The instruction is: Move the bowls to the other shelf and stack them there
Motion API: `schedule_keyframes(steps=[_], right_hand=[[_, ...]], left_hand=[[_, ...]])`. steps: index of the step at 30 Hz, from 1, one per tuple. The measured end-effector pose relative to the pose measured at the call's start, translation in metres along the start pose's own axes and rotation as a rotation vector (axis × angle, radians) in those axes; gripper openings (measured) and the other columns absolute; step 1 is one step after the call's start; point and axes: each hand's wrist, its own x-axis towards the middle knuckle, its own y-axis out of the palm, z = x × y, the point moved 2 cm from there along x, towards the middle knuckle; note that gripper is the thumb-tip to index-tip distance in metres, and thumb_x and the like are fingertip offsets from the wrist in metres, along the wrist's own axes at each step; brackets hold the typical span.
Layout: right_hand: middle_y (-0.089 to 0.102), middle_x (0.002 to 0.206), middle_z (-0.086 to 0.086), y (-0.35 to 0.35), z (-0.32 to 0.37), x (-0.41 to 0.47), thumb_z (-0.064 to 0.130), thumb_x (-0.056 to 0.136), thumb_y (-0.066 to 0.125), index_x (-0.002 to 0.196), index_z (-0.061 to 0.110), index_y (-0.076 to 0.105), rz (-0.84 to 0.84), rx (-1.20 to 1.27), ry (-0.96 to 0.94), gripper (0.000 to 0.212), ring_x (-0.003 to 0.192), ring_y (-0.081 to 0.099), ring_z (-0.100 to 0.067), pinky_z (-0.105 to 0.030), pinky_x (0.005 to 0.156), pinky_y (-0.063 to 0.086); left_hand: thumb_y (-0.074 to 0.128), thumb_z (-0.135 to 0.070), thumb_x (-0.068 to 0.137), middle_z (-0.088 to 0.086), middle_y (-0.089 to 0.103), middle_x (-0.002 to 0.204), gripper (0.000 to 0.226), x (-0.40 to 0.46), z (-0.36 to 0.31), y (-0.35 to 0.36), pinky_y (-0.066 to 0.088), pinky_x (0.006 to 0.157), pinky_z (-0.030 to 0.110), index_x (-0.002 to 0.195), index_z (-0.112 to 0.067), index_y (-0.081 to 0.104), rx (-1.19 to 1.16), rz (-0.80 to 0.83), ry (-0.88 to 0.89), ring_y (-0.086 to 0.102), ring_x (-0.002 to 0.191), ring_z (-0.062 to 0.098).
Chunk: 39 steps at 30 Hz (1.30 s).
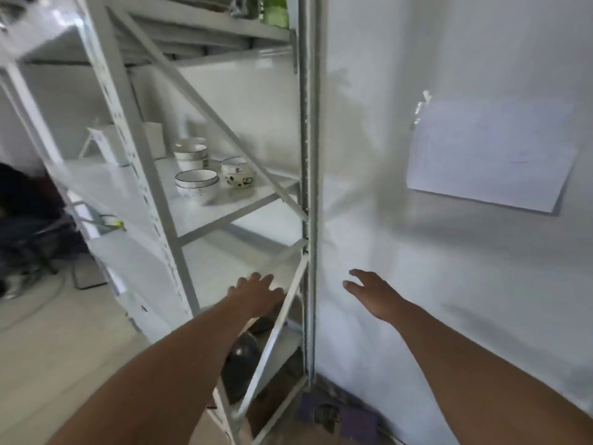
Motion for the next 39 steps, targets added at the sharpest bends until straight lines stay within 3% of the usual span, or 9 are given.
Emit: schedule_keyframes(steps=[4, 7, 10, 15, 19, 24, 39], right_hand=[[0.032, 0.161, 0.002, 0.061, 0.079, 0.011, 0.06, 0.094, 0.046, 0.151, 0.035, 0.04, 0.167, 0.036, -0.163, 0.062, 0.142, 0.042, -0.023, -0.04, 0.116, 0.034], [0.03, 0.161, 0.003, 0.109, 0.148, 0.005, 0.054, 0.099, 0.045, 0.151, 0.034, 0.04, 0.324, 0.033, -0.296, 0.056, 0.145, 0.035, -0.023, -0.035, 0.111, 0.031], [0.03, 0.162, 0.003, 0.168, 0.206, -0.009, 0.055, 0.1, 0.044, 0.15, 0.035, 0.041, 0.493, -0.022, -0.428, 0.055, 0.147, 0.033, -0.022, -0.038, 0.113, 0.029], [0.04, 0.155, -0.001, 0.257, 0.289, -0.029, 0.047, 0.101, 0.044, 0.144, 0.028, 0.049, 0.582, -0.088, -0.608, 0.047, 0.14, 0.041, -0.022, -0.035, 0.108, 0.033], [0.051, 0.145, -0.009, 0.312, 0.346, -0.027, 0.046, 0.104, 0.035, 0.126, 0.026, 0.059, 0.692, -0.171, -0.655, 0.038, 0.13, 0.05, -0.025, -0.034, 0.1, 0.037], [0.038, 0.157, -0.001, 0.362, 0.412, -0.013, 0.052, 0.102, 0.036, 0.148, 0.028, 0.044, 0.638, -0.21, -0.679, 0.053, 0.141, 0.041, -0.023, -0.037, 0.112, 0.032], [0.021, 0.166, -0.002, 0.466, 0.573, 0.064, 0.05, 0.101, 0.039, 0.156, 0.031, 0.032, 0.598, -0.281, -0.649, 0.058, 0.149, 0.028, -0.025, -0.041, 0.115, 0.028]], left_hand=[[0.024, -0.054, 0.093, 0.007, 0.026, 0.154, 0.061, -0.037, 0.071, -0.002, 0.024, 0.115, 0.052, 0.148, -0.029, 0.027, -0.003, 0.099, -0.13, 0.026, 0.14, 0.039], [0.025, -0.041, 0.103, 0.012, 0.021, 0.157, 0.049, -0.07, 0.129, -0.004, 0.02, 0.116, 0.051, 0.15, -0.028, 0.024, 0.027, 0.106, -0.24, 0.02, 0.142, 0.041], [0.027, -0.046, 0.101, 0.013, 0.019, 0.158, 0.054, -0.104, 0.194, 0.002, 0.019, 0.117, 0.052, 0.152, -0.027, 0.021, -0.01, 0.135, -0.387, 0.019, 0.143, 0.041], [0.035, -0.05, 0.098, 0.011, 0.026, 0.158, 0.064, -0.164, 0.296, 0.01, 0.024, 0.116, 0.041, 0.151, -0.017, 0.025, -0.12, 0.174, -0.606, 0.028, 0.144, 0.03], [0.033, -0.055, 0.096, 0.009, 0.027, 0.157, 0.064, -0.189, 0.375, 0.011, 0.025, 0.115, 0.047, 0.15, -0.022, 0.028, -0.14, 0.205, -0.751, 0.028, 0.143, 0.032], [0.031, -0.052, 0.097, 0.007, 0.031, 0.152, 0.058, -0.183, 0.459, -0.002, 0.028, 0.113, 0.048, 0.149, -0.026, 0.029, -0.125, 0.122, -0.786, 0.029, 0.139, 0.035], [0.031, -0.056, 0.096, 0.005, 0.032, 0.152, 0.061, -0.112, 0.665, -0.026, 0.028, 0.113, 0.046, 0.149, -0.026, 0.029, -0.197, 0.067, -0.75, 0.03, 0.138, 0.034]])
